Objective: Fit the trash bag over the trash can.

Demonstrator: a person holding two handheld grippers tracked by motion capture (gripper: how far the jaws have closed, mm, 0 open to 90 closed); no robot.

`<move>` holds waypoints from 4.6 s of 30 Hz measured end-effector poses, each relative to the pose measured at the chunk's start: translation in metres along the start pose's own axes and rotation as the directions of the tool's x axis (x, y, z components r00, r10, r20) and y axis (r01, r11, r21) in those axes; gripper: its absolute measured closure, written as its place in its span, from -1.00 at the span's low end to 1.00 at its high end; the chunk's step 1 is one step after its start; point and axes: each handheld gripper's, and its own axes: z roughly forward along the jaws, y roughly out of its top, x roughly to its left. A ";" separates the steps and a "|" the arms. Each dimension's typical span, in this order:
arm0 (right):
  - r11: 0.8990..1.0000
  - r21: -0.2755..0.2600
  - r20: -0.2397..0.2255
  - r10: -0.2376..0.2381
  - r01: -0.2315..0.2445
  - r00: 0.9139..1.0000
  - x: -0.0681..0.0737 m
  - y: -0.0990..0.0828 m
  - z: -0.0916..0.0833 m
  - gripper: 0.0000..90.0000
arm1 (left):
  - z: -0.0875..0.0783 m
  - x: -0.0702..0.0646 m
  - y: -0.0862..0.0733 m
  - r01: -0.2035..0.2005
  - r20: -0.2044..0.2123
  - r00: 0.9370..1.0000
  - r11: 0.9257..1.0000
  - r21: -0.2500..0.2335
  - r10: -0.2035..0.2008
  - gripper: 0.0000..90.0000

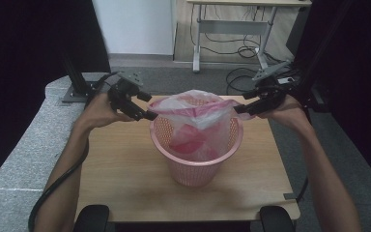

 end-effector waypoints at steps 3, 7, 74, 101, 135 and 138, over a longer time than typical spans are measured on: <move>1.000 0.010 -0.024 0.002 -0.002 1.000 0.003 0.002 0.007 0.34 | 0.009 -0.002 0.003 -0.040 -0.035 0.999 0.999 0.031 0.041 -0.28; 1.000 -0.003 -0.059 -0.007 0.007 0.998 0.010 -0.001 0.004 0.84 | 0.010 -0.005 0.002 -0.076 -0.041 0.996 0.995 0.061 0.079 0.53; 0.997 0.007 -0.069 0.074 -0.074 0.995 0.087 -0.093 0.050 0.93 | 0.051 -0.066 -0.070 -0.036 0.092 0.995 0.995 -0.089 0.044 0.99; 0.989 0.005 0.014 0.145 -0.145 0.989 0.075 -0.118 0.064 0.98 | 0.088 -0.051 -0.105 0.110 0.070 0.992 0.994 -0.008 -0.109 0.99; 0.986 -0.041 -0.105 0.156 -0.161 0.982 0.053 -0.140 0.033 -0.17 | 0.087 -0.054 -0.151 0.199 -0.045 0.978 0.973 -0.119 -0.206 -0.35; 0.983 -0.061 -0.096 0.167 -0.173 0.981 0.051 -0.137 0.020 -0.17 | 0.098 -0.055 -0.165 0.229 -0.083 0.968 0.968 -0.103 -0.238 -0.47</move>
